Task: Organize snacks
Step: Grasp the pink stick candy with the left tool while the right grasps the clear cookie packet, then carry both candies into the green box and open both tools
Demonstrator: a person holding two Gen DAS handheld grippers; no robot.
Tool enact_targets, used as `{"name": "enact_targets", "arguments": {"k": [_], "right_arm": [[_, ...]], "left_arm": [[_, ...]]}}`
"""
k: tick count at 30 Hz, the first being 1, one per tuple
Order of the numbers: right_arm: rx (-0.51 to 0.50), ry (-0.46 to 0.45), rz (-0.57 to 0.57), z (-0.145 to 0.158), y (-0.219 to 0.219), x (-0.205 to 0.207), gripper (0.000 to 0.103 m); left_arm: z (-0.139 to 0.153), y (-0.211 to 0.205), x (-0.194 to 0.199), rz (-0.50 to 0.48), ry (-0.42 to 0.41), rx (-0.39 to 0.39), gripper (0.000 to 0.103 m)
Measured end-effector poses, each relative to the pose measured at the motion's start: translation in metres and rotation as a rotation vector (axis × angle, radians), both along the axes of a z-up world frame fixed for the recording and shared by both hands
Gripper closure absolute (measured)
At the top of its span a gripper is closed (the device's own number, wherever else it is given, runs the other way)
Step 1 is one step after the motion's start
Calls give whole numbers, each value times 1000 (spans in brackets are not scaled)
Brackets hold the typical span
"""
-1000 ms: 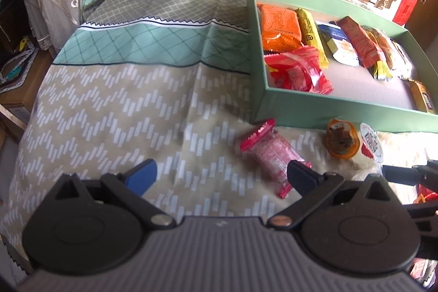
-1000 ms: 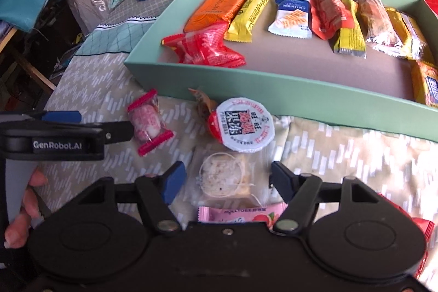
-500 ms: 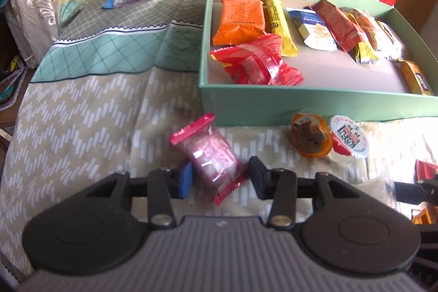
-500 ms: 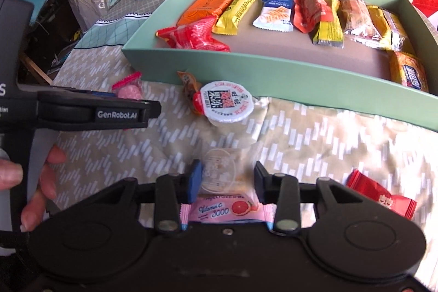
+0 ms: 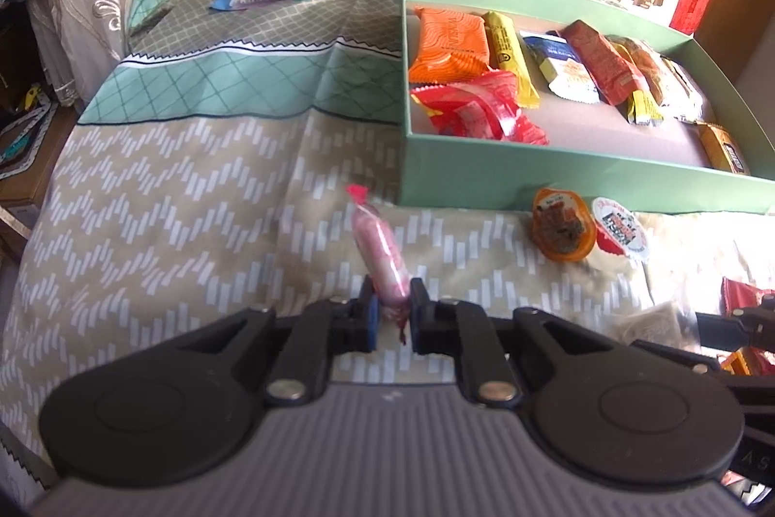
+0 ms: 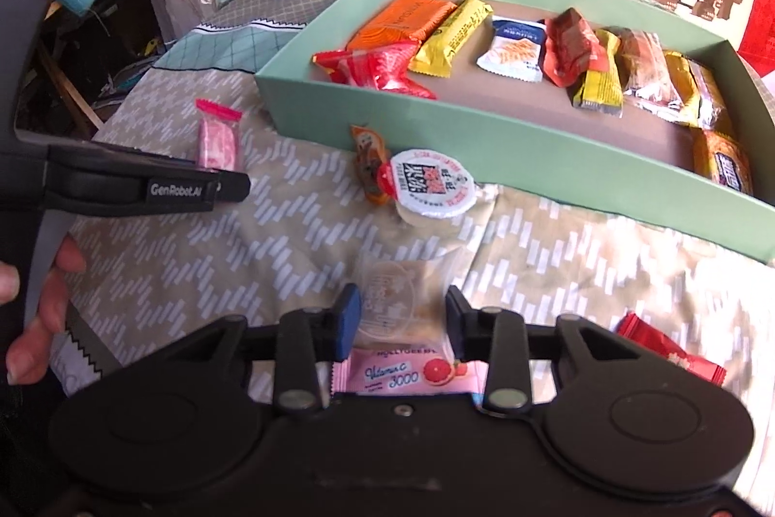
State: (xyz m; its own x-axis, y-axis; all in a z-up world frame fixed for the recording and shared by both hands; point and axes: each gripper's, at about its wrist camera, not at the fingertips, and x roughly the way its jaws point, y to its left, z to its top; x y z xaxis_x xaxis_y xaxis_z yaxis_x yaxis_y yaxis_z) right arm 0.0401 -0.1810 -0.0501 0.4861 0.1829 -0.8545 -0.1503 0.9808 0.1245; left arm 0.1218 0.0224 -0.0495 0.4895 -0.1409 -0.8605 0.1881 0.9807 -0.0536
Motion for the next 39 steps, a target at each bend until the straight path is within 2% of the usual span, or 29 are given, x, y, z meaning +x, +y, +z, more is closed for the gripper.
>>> {"name": "enact_targets", "arguments": {"k": [5,12,18,24,30,35,39], "right_arm": [[67,-3,-20,10,-13,1,80],[138,16,-66,12,-26,0,82],[138,-23,-90,29,-38,0,86],[149,-104,-137,63,-62,8,86],[164,-153,-206,80,-91,42,86],[184,-137,-229,69,-105,87,86],[165,-132,-235,55,-107,113,86]], "left_arm": [[15,1,-9,-39,-21,-17,92],[26,-4,-13,-72,-16,-61,92],[41,-17,-15,-129,-32,-99,91],[61,-31,-7,-174,-61,-148,91],[76,-65,21,-245,-116,-153,91],[68,-97,58,-292,-110,-133,91],[56,-109,81,-291,-91,-113,91]]}}
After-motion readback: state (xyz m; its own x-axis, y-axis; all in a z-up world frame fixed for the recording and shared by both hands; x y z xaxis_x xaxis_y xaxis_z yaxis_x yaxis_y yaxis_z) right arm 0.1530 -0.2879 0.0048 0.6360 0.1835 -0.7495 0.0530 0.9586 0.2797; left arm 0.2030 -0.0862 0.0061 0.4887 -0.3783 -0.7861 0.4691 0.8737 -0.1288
